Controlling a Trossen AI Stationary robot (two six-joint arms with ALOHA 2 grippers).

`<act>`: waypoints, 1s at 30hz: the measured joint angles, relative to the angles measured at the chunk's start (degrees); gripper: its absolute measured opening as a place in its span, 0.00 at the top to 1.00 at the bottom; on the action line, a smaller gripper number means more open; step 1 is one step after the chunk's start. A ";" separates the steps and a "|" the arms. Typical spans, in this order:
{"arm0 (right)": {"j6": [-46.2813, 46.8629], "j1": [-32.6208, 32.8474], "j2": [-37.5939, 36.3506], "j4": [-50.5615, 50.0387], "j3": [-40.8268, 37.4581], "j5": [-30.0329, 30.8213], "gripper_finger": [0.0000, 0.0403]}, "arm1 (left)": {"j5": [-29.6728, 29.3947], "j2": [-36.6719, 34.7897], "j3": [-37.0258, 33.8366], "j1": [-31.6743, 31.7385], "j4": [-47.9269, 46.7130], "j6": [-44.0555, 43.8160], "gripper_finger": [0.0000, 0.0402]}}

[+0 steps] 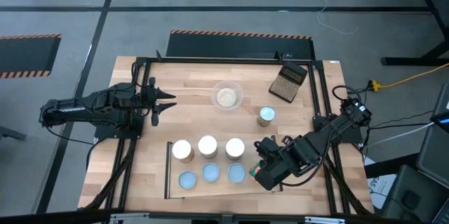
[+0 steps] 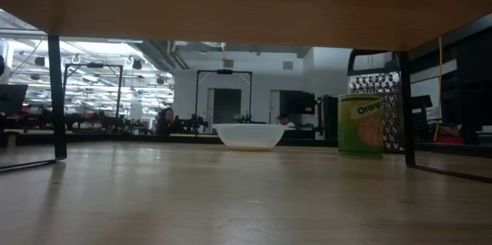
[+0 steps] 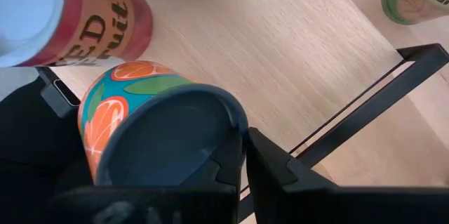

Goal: Pick and place cans onto a shelf
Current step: Put the small canned oranges on the shelf

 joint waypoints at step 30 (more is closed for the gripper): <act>-2.52 -0.01 0.76 -6.90 -0.22 3.49 0.96 | 0.01 0.01 0.00 0.01 0.00 -0.04 0.70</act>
